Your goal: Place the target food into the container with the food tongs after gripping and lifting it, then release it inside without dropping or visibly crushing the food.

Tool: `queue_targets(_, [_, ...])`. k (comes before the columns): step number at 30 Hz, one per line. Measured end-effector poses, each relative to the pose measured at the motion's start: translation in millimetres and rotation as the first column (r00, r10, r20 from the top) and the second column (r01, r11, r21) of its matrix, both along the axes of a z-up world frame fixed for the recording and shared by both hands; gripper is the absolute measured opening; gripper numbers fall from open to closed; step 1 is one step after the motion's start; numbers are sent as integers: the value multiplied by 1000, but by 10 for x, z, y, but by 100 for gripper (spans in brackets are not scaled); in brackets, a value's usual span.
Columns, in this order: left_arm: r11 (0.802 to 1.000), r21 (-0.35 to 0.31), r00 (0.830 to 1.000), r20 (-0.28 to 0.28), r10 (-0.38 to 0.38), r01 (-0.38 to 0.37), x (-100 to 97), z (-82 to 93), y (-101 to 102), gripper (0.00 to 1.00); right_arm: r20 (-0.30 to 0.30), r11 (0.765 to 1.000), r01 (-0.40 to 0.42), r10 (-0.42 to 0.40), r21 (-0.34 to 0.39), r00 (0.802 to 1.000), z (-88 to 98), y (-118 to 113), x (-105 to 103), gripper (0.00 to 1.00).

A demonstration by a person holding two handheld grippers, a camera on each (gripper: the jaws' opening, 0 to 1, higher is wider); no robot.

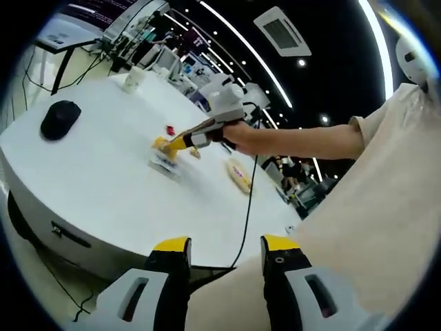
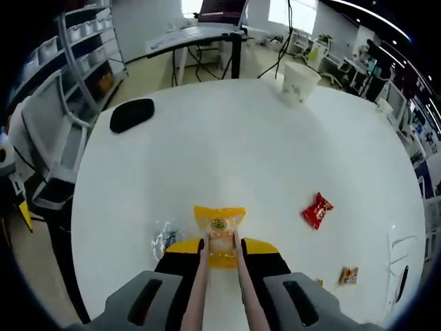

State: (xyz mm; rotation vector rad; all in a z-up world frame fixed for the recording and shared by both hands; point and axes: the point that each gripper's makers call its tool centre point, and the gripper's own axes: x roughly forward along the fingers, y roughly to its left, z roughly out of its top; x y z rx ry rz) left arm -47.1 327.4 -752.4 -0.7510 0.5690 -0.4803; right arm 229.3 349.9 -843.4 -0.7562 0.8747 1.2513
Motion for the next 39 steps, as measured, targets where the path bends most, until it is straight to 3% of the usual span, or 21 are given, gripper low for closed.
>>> queue_targets(10, [1000,0,1000,2,-4,4,0,10,14,39,-10,1000,17,-17,16,1000,52,24,-16,20])
queue_targets(19, [1000,4,1000,17,-26,26,58,44,-15,39,27,994,42,-45,98,999,295,44,42,21])
queue_targets(25, [998,11,998,28,-59,59,84,57,-67,39,36,991,68,-72,120,997,413,-49,76,21])
queue_targets(39, [996,20,996,41,-85,84,59,96,-180,39,33,986,111,-116,128,993,436,-295,101,22])
